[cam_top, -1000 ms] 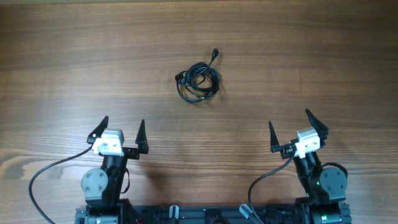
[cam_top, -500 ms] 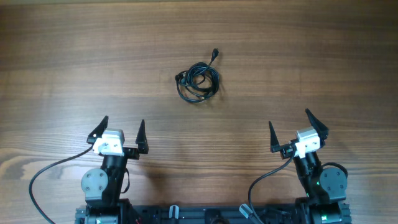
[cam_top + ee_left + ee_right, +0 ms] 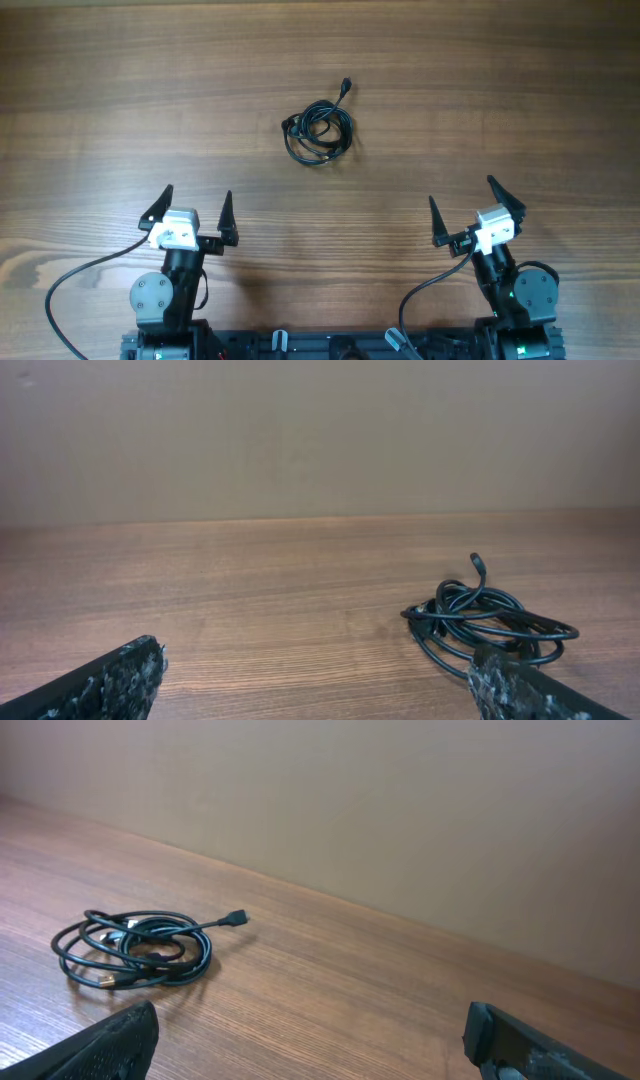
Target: Untangle cables
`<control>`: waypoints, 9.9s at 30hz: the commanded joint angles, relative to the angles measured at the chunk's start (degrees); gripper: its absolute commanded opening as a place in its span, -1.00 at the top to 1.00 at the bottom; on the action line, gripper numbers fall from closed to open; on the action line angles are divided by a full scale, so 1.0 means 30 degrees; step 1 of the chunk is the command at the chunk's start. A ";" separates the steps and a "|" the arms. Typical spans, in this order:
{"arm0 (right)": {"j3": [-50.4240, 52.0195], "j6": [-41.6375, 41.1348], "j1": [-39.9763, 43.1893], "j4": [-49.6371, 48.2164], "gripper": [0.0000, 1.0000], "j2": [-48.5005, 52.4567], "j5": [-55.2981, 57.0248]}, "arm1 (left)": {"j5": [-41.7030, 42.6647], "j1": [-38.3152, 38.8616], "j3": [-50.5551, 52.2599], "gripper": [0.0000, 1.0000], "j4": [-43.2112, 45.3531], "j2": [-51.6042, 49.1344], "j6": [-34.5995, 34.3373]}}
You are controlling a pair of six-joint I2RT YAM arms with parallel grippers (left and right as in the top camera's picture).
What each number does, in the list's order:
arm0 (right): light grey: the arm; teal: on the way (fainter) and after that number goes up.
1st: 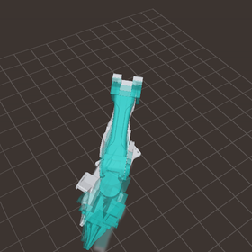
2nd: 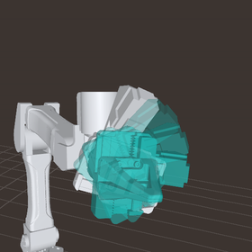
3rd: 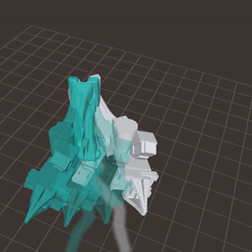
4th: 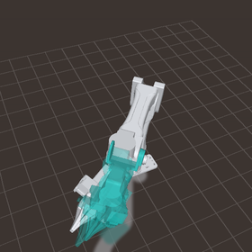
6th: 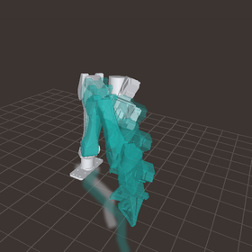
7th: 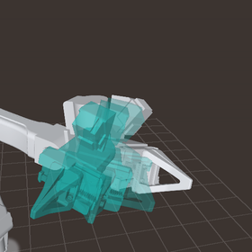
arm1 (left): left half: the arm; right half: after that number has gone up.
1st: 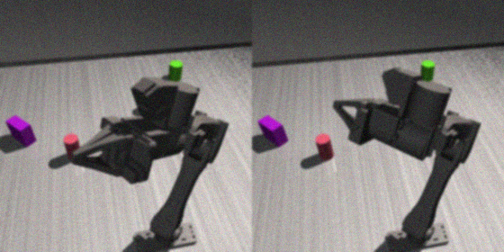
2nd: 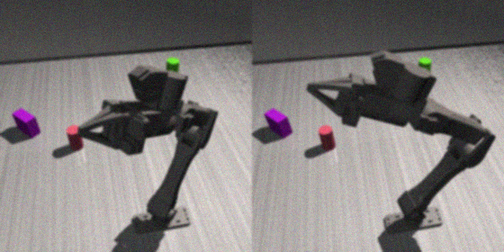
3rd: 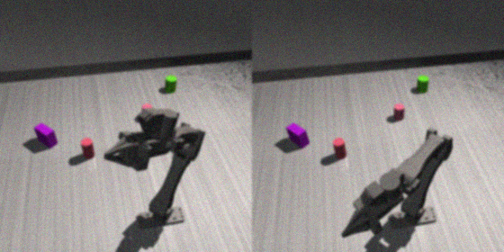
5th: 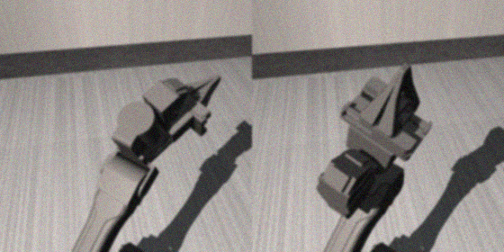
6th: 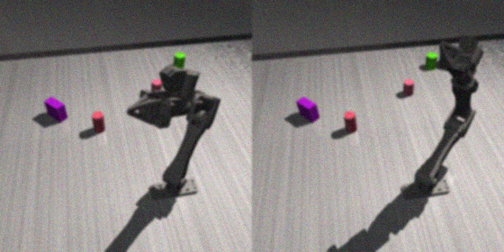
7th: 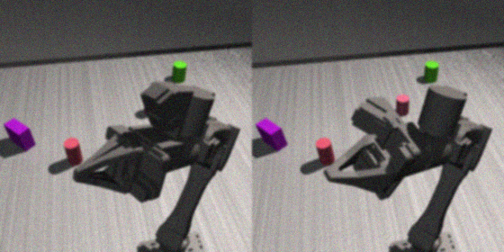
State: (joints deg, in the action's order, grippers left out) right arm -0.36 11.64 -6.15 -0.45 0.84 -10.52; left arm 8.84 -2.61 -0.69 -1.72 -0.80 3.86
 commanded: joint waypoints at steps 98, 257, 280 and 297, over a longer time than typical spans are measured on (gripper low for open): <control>-2.1216 -0.5603 -0.1122 0.9588 -0.33 2.5157 -0.7898 | 0.2994 0.8284 -2.4188 0.92 -0.6084 -3.0993 -0.8925; -3.7215 -0.5377 0.1537 2.0859 0.91 3.2188 -0.9413 | 0.7337 0.8211 -2.4232 -0.32 -1.1162 -2.9223 -0.1158; -3.7215 -0.4721 0.1537 2.1405 0.91 3.2188 -0.9406 | 0.7898 1.2451 -2.4232 -0.22 -0.3650 -3.4235 -0.3439; -3.7215 -0.4510 0.1537 2.1464 0.91 3.2188 -0.9391 | 0.8036 1.3631 -2.4232 -0.07 -0.3067 -3.4643 -0.3592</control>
State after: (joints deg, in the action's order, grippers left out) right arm -111.15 -2.70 -1.37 64.07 97.41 -37.41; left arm 31.66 37.28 -72.90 -11.09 -103.46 -6.61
